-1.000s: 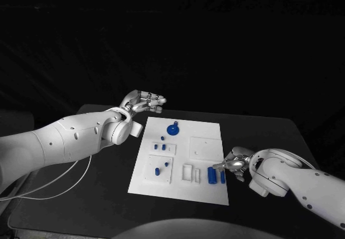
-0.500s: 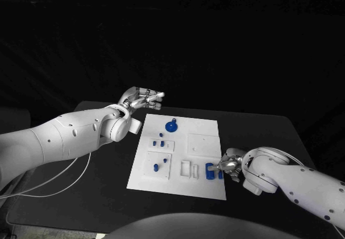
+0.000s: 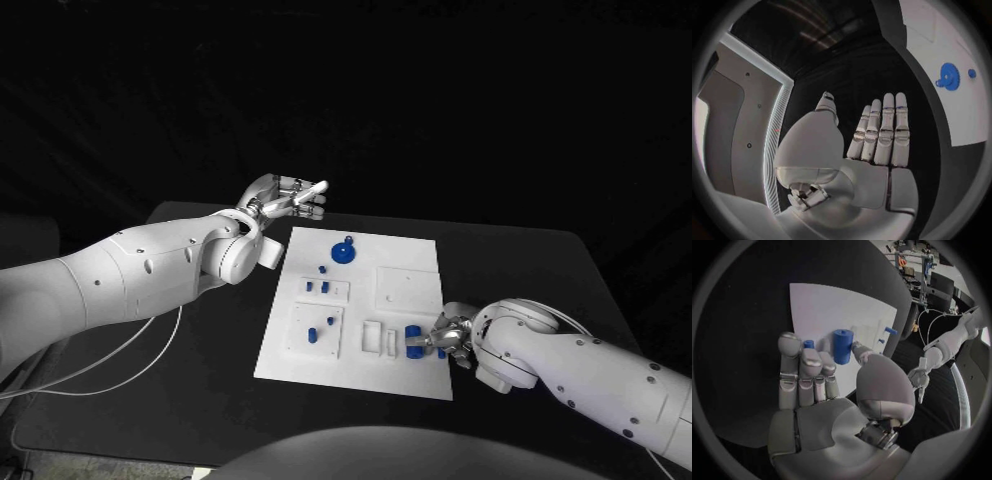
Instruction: Assemble the parts on the task board
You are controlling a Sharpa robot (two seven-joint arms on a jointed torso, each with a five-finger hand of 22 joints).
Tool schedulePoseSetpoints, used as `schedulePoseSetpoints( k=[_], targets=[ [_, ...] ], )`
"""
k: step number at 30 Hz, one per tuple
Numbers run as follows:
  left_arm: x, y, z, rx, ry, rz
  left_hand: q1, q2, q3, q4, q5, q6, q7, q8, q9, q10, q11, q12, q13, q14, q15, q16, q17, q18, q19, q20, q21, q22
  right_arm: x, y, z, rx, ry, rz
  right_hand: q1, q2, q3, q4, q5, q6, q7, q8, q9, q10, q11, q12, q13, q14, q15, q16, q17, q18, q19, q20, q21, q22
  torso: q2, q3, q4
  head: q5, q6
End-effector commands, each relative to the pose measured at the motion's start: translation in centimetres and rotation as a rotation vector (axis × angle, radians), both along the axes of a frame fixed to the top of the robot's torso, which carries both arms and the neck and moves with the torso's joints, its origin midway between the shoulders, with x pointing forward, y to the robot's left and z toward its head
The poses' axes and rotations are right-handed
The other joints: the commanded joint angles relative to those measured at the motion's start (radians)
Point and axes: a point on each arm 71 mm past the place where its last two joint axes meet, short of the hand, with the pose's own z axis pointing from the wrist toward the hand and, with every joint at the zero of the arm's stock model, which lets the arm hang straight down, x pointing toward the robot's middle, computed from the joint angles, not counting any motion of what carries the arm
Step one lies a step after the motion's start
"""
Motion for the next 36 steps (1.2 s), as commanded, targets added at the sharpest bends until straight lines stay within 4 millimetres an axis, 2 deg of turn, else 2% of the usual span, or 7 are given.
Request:
schedulePoseSetpoints(
  k=[1, 10, 16, 18, 23, 28, 36],
  targets=[
    [0.0, -0.3, 0.0, -0.018, 0.01, -0.021, -0.002, -0.011, 0.0, 0.008, -0.005, -0.01, 0.002, 0.003, 0.001, -0.009, 0.0, 0.0, 0.001, -0.009, 0.001, -0.004, -0.002, -0.001, -0.008, 0.001, -0.005, -0.002, -0.1, 0.1, -0.6, -0.038, -0.012, 0.018, 0.013, 0.002, 0.001, 0.004, -0.006, -0.01, 0.0, -0.007, -0.006, 0.005, 0.0, -0.007, 0.001, 0.006, 0.0, -0.001, 0.001, -0.008, 0.049, 0.0, 0.002, 0.001, 0.001, -0.0003, 0.0008, 0.001, -0.002],
    [-0.1, -0.5, -0.1, -0.02, 0.02, -0.029, -0.002, -0.012, 0.001, 0.009, -0.007, -0.013, 0.004, 0.003, 0.001, -0.012, 0.001, 0.0, 0.001, -0.01, 0.001, -0.004, -0.002, -0.001, -0.009, 0.001, -0.005, -0.002, 0.0, 0.9, -1.2, -0.045, -0.021, 0.025, 0.025, 0.004, 0.026, -0.018, -0.006, -0.011, 0.001, -0.007, -0.006, 0.005, 0.0, -0.01, 0.004, 0.008, 0.0, -0.003, 0.004, -0.008, 0.049, 0.0, 0.004, 0.004, 0.001, -0.0022, 0.001, 0.0, -0.002],
    [-0.1, -0.6, -0.1, -0.02, 0.025, -0.033, 0.0, -0.01, 0.003, 0.007, -0.007, -0.016, 0.005, 0.003, 0.001, -0.013, 0.002, 0.0, 0.001, -0.01, 0.001, -0.004, -0.001, -0.001, -0.009, 0.001, -0.006, -0.002, 0.0, 1.5, -1.3, -0.037, -0.024, 0.031, 0.025, 0.021, 0.075, -0.078, 0.008, -0.013, 0.003, -0.008, -0.005, 0.005, 0.002, -0.01, 0.007, 0.009, 0.003, -0.003, 0.005, -0.005, 0.049, 0.005, 0.006, 0.008, 0.001, -0.0029, 0.0025, -0.001, -0.002],
    [-0.1, -0.6, -0.1, -0.02, 0.027, -0.034, 0.0, -0.008, 0.005, 0.006, -0.006, -0.017, 0.005, 0.003, 0.001, -0.015, 0.003, 0.0, 0.001, -0.009, 0.001, -0.004, -0.001, -0.001, -0.009, 0.001, -0.006, -0.002, 0.0, 1.6, -1.3, -0.034, -0.025, 0.031, 0.042, 0.036, 0.087, -0.115, 0.105, -0.014, 0.001, -0.008, -0.007, 0.004, 0.0, -0.011, 0.007, 0.009, 0.002, -0.003, 0.005, -0.005, 0.05, 0.005, 0.007, 0.01, 0.001, -0.0033, 0.003, -0.001, -0.003],
    [-0.1, -0.6, -0.2, -0.02, 0.03, -0.036, 0.002, -0.007, 0.008, 0.003, -0.005, -0.019, 0.008, 0.003, 0.001, -0.016, 0.003, 0.0, 0.001, -0.008, 0.001, -0.004, -0.001, -0.001, -0.008, 0.001, -0.006, -0.002, 0.0, 1.8, -1.2, -0.015, -0.033, 0.018, 0.049, 0.074, 0.083, -0.202, 0.273, -0.01, -0.004, -0.008, -0.017, 0.002, -0.004, -0.013, 0.007, 0.009, 0.0, -0.004, 0.003, -0.007, 0.05, 0.003, 0.011, 0.015, 0.001, -0.0043, 0.003, -0.002, -0.002],
    [-0.1, -0.5, -0.2, -0.019, 0.033, -0.034, 0.002, -0.004, 0.011, 0.0, -0.004, -0.019, 0.008, 0.003, 0.001, -0.016, 0.003, 0.0, 0.001, -0.006, 0.001, -0.004, 0.0, -0.001, -0.007, 0.001, -0.006, -0.002, 0.0, 1.9, -0.9, 0.051, -0.043, -0.028, 0.026, 0.123, 0.085, -0.301, 0.34, 0.0, -0.007, -0.009, -0.026, 0.003, -0.008, -0.018, 0.003, 0.009, -0.001, -0.004, 0.0, -0.011, 0.05, 0.001, 0.013, 0.021, 0.001, -0.0042, 0.0029, -0.001, -0.003],
    [-0.1, -0.3, -0.2, -0.017, 0.036, -0.032, 0.002, -0.004, 0.012, -0.003, -0.003, -0.018, 0.008, 0.004, 0.001, -0.016, 0.003, 0.0, 0.001, -0.005, 0.0, -0.004, 0.001, -0.001, -0.007, 0.001, -0.006, -0.001, 0.0, 2.6, 0.7, 0.175, -0.06, -0.106, 0.013, 0.15, 0.09, -0.364, 0.424, 0.02, -0.012, -0.008, -0.028, 0.007, -0.013, -0.022, -0.003, 0.009, -0.004, -0.005, -0.007, -0.014, 0.05, -0.002, 0.012, 0.026, 0.003, -0.0036, 0.0032, -0.001, -0.004]
  ],
)
